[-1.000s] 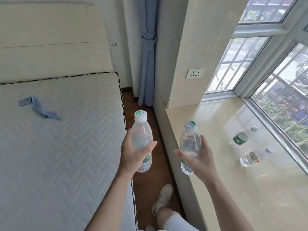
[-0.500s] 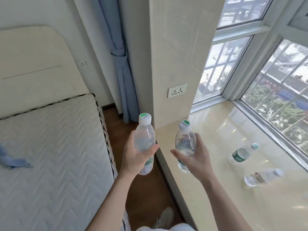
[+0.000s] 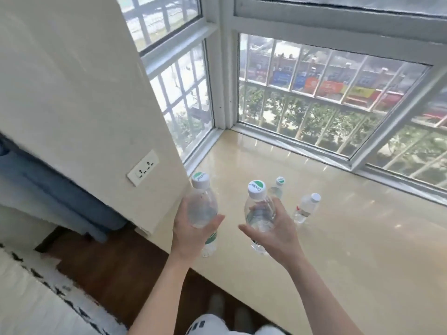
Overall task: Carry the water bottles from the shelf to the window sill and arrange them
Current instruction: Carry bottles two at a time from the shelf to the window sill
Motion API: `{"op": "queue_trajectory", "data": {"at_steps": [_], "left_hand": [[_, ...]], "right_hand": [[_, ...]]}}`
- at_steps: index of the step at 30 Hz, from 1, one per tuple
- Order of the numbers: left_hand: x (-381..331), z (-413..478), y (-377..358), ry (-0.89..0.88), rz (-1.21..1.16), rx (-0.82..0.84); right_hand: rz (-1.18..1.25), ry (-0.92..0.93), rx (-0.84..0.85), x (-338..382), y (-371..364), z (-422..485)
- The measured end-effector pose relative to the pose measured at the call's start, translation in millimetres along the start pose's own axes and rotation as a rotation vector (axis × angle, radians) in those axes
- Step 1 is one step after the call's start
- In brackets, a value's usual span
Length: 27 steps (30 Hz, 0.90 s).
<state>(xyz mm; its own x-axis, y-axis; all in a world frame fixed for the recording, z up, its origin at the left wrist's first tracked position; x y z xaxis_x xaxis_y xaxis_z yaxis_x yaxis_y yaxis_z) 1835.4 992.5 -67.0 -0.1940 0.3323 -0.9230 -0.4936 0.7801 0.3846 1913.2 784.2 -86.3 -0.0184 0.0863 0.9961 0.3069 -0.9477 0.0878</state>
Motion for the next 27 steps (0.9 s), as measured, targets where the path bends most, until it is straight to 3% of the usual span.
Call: {"op": "queue_trajectory", "data": {"at_steps": [6,12,23,27], "left_hand": [[-3,25,-77,-0.075,0.021,0.291],[22,41,-123,-0.058,0.001,0.453],[127,73,-213,0.036,0.13,0.657],[168,80,-255,-0.032,0.172,0.657]], "right_hand": [[0.041,-0.113,-0.346,-30,76,-31],[0.032,-0.186,-0.619,-58,113,-66],[0.037,-0.249,-0.7,-173,125,-43],[0.041,-0.308,-0.699,-244,132,-33]]}}
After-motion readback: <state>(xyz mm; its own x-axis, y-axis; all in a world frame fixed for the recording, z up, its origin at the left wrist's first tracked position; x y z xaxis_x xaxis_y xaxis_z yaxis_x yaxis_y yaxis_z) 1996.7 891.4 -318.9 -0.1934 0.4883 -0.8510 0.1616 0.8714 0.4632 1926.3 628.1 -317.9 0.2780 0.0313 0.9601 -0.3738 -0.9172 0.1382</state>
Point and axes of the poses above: each hand's wrist, its own z-axis towards the middle knuckle, its own y-axis out of the back of the hand, x = y × z, the point moved 8 cm from there along z, towards the middle knuckle, and after that the axes turned 11 degrees about z, right-handed, at the moved point
